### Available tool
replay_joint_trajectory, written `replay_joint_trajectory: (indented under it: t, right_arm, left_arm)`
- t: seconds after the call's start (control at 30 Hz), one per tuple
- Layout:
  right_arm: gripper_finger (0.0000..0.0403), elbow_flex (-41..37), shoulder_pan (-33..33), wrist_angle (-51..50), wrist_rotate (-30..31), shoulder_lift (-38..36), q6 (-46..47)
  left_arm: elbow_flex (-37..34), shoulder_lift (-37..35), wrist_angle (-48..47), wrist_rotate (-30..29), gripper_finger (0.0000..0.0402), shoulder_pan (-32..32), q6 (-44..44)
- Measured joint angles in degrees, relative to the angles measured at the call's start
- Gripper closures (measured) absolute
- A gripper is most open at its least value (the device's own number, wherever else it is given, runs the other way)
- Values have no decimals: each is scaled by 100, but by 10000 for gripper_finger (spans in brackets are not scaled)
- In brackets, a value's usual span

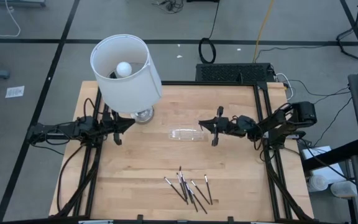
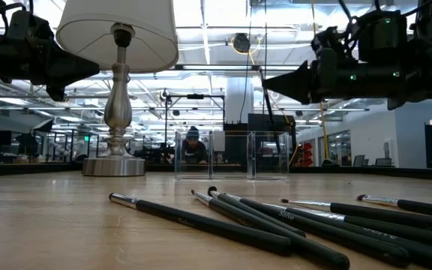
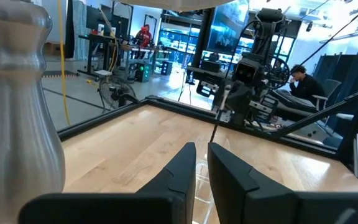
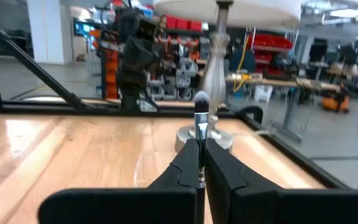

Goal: Sort items
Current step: Put the eyeshadow brush into the transparent organizer

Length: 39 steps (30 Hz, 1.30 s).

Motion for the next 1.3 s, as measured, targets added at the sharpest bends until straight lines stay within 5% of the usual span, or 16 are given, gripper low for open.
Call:
replay_joint_trajectory:
  t: [0.8, 1.3]
  right_arm:
    - [402, 377, -14, -1329, 271, 4, 404]
    - [341, 377, -14, -1372, 275, 4, 443]
  left_arm:
    - [0, -1, 11, 0, 353, 1, 22]
    - [2, 0, 9, 0, 353, 2, 17]
